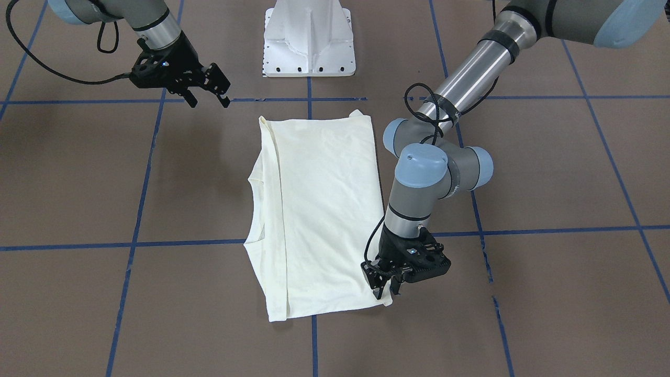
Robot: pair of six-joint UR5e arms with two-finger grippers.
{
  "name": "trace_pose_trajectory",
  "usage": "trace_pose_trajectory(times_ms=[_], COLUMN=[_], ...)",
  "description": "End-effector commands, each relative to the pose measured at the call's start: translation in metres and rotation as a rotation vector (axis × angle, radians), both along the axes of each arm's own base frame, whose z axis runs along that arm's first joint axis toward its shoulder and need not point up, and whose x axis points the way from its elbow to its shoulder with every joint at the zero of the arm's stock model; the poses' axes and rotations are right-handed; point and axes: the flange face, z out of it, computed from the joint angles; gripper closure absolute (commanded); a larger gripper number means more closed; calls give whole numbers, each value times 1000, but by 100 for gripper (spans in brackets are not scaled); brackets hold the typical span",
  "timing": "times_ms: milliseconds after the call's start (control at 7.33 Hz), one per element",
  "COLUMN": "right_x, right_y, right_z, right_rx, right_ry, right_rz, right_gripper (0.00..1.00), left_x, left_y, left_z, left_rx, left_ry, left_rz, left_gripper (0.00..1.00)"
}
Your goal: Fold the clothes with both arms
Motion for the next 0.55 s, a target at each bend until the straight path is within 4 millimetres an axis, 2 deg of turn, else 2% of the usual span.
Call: trace_pose_trajectory(times_ms=[0,136,273,409], right_x=[-36,-60,-81,-102], right_y=[-34,-48,-57,-66], right_z=[-32,-61,-77,-76], right_rx=[0,28,85,133], right_ry=[49,130,212,265], right_rz=[21,-11,-75,-127], right_gripper=[0,0,0,0], left_x=[-39,-60,-95,-120], left_y=[-13,10,48,79], left_z=[-18,-23,-33,-48], left_rx=[-23,-38,-3,-4], left_ry=[-34,-49,-74,-69], left_rz=[104,129,170,220], left_gripper=[0,0,0,0])
